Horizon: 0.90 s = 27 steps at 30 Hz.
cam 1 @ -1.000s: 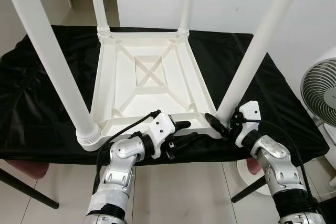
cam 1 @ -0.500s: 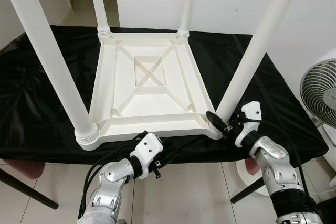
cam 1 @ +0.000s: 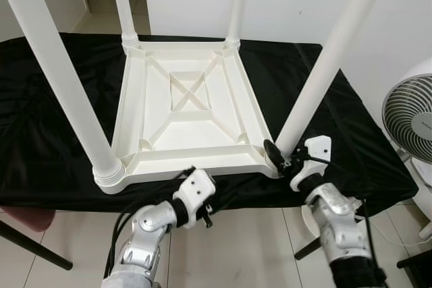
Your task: Building children table
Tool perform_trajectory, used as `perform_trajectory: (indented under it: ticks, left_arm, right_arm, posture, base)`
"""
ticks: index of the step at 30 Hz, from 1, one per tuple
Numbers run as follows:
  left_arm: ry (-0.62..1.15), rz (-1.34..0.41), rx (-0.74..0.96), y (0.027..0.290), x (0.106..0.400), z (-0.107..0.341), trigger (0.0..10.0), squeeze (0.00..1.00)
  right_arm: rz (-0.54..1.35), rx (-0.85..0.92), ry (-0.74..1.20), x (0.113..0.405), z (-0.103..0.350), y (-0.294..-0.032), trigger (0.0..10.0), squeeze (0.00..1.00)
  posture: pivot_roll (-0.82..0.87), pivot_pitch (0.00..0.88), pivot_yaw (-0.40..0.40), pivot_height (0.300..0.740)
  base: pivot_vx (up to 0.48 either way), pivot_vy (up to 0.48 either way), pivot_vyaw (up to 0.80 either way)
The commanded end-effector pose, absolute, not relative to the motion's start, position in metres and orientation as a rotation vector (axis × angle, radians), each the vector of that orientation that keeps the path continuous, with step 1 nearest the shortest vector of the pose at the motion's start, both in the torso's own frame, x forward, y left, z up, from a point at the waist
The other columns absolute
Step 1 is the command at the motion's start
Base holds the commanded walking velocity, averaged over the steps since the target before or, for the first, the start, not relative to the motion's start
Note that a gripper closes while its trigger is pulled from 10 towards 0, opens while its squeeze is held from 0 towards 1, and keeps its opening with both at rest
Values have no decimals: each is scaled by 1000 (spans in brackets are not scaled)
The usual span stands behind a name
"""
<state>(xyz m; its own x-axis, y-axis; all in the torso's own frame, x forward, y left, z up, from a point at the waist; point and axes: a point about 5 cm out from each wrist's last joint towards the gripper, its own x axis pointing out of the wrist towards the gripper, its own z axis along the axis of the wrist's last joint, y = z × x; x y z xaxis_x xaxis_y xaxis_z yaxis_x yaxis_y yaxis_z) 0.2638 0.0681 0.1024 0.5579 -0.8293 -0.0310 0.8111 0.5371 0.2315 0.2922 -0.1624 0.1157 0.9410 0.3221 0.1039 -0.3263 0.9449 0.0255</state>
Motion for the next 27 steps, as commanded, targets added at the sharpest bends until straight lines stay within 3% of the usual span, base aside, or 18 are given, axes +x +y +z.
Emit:
perform_trajectory:
  ticks: [1, 3, 8, 21, 23, 24, 27]
  left_arm:
    - [-115, -862, 161, 62, 268, 107, 10000, 0]
    - [-123, -846, 162, 64, 270, 107, 10000, 0]
    - [-123, -818, 158, 67, 274, 107, 10000, 0]
    - [-133, -794, 147, 70, 277, 112, 10000, 0]
    - [-133, -795, 149, 71, 278, 112, 10000, 0]
    - [-134, -795, 149, 71, 278, 113, 10000, 0]
    - [-136, -794, 149, 72, 278, 113, 10000, 0]
  right_arm:
    - [264, 82, -14, 288, 97, -156, 0, 0]
    - [136, 85, 6, 290, 94, -155, 0, 0]
    - [19, 92, 29, 291, 91, -148, 0, 0]
    - [-60, 133, 49, 286, 89, -130, 0, 0]
    - [-46, 147, 53, 285, 89, -126, 510, 0]
    - [-37, 136, 56, 286, 90, -124, 10000, 0]
    - [-37, 131, 54, 286, 90, -123, 10000, 0]
  posture:
    - [66, 44, -29, 740]
    - [67, 43, -31, 740]
    - [70, 38, -37, 740]
    - [69, 38, -39, 740]
    - [68, 38, -37, 740]
    - [68, 40, -35, 740]
    - [68, 40, -35, 740]
  base:
    - [0, 0, 0]
    - [0, 0, 0]
    - [0, 0, 0]
    - [0, 0, 0]
    - [0, 0, 0]
    - [0, 0, 0]
    - [0, 0, 0]
